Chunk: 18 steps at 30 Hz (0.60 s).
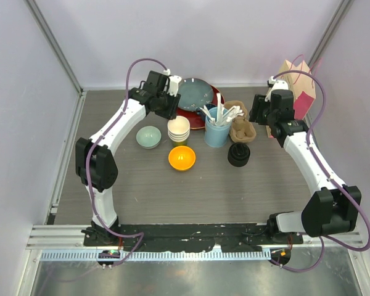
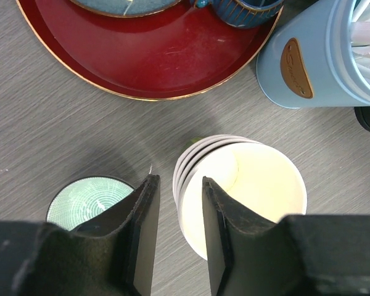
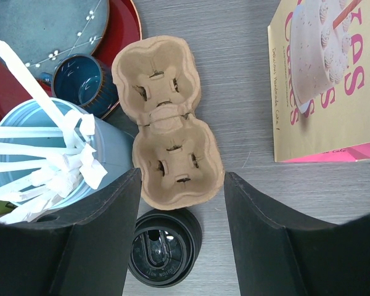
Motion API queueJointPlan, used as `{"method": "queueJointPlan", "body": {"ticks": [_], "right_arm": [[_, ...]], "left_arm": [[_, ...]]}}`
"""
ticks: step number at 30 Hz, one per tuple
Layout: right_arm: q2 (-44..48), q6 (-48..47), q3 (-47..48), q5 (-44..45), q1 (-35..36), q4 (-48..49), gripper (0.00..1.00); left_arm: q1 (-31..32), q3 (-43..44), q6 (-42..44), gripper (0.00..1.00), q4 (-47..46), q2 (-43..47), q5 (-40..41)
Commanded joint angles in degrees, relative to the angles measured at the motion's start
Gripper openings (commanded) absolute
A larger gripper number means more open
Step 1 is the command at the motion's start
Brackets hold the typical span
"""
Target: Pack the takeout coffee
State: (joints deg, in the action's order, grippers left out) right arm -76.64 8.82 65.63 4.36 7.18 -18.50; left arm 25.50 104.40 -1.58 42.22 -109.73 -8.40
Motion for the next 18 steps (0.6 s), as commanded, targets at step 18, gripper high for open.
{"method": "queueJointPlan", "body": {"ticks": [18], "right_arm": [[0.18,-1.52,0.29,-0.84,0.29,1.72,0.62]], "left_arm": [[0.34,1.33,3.96,0.31,1.03,-0.39,-2.05]]}}
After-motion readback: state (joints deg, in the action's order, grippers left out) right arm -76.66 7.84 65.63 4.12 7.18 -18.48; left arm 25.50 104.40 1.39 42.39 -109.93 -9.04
